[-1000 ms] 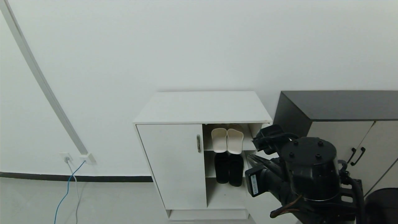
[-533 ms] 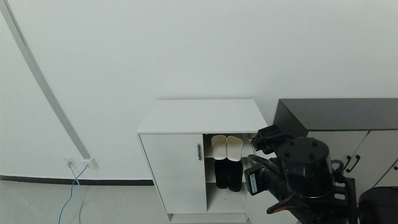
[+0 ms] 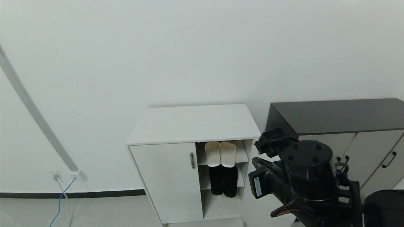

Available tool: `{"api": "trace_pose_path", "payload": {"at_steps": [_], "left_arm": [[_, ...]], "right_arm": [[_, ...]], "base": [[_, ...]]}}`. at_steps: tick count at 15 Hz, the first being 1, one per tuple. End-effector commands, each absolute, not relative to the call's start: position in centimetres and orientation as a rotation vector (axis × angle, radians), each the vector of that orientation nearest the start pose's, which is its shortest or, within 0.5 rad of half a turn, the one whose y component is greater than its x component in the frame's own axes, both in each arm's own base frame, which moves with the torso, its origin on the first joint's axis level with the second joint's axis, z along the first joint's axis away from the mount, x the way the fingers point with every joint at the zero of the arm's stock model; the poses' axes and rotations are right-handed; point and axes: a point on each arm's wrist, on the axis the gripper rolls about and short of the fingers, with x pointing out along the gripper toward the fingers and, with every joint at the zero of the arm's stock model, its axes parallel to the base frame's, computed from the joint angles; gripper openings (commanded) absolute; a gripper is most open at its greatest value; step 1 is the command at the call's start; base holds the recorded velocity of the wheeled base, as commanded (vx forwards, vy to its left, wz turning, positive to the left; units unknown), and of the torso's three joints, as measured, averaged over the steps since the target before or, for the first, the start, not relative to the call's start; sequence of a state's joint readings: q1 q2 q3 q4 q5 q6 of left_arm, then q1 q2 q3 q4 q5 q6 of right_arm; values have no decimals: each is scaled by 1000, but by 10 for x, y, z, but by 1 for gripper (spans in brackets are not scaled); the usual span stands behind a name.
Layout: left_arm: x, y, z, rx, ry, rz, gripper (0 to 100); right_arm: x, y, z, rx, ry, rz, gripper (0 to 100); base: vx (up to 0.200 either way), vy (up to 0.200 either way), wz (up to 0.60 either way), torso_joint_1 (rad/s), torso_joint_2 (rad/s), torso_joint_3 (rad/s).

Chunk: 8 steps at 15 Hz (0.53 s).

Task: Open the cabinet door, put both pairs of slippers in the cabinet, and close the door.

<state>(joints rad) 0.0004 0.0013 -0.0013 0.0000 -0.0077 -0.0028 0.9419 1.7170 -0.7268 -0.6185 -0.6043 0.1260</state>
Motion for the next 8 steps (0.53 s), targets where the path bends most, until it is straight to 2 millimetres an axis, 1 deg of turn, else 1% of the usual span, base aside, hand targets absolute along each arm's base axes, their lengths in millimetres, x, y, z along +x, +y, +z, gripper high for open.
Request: {"api": "trace_pose_path", "payload": {"at_steps": [1,6,8], "left_arm": [[-23,0,76,-3,-2,-6,0],[-23,0,76,-3,0,-6,0],[-23,0,76,-3,-2,-8,0]], "right_arm": [[185,230,155,-138,290,312,0],[190,225,155,-155,291,290,0],[191,226,154,-156,292,290,0]], "base": [[0,0,-600,17,2,-2],[0,0,0,0,0,0],[-200,0,0,2,2,2]]}}
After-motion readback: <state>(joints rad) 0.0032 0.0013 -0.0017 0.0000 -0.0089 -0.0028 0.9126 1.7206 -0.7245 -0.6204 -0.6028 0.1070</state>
